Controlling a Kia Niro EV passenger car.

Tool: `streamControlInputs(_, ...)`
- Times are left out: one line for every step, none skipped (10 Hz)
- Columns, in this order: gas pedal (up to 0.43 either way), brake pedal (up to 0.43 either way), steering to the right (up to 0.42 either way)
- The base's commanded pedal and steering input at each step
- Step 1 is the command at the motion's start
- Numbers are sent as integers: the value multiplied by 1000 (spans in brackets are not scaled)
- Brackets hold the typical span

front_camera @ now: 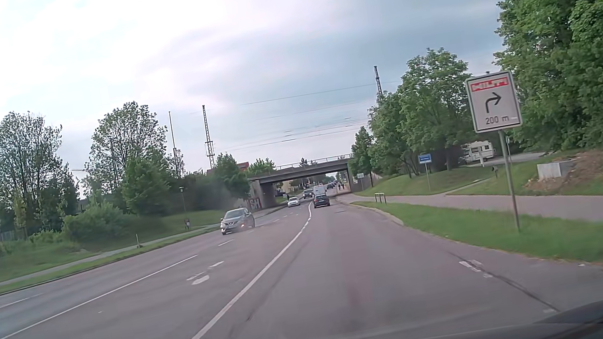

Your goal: Follow the waypoints while adhering to traffic rules and regulations

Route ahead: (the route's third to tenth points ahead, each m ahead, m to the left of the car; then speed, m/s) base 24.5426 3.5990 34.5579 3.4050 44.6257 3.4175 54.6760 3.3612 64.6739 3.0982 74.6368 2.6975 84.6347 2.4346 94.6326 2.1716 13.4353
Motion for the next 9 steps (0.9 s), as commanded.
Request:
streamControlInputs(110,0,-6)
streamControlInputs(110,0,-6)
streamControlInputs(110,0,-6)
streamControlInputs(110,0,-6)
streamControlInputs(110,0,-6)
streamControlInputs(110,0,-5)
streamControlInputs(110,0,-3)
streamControlInputs(110,0,-1)
streamControlInputs(110,0,0)
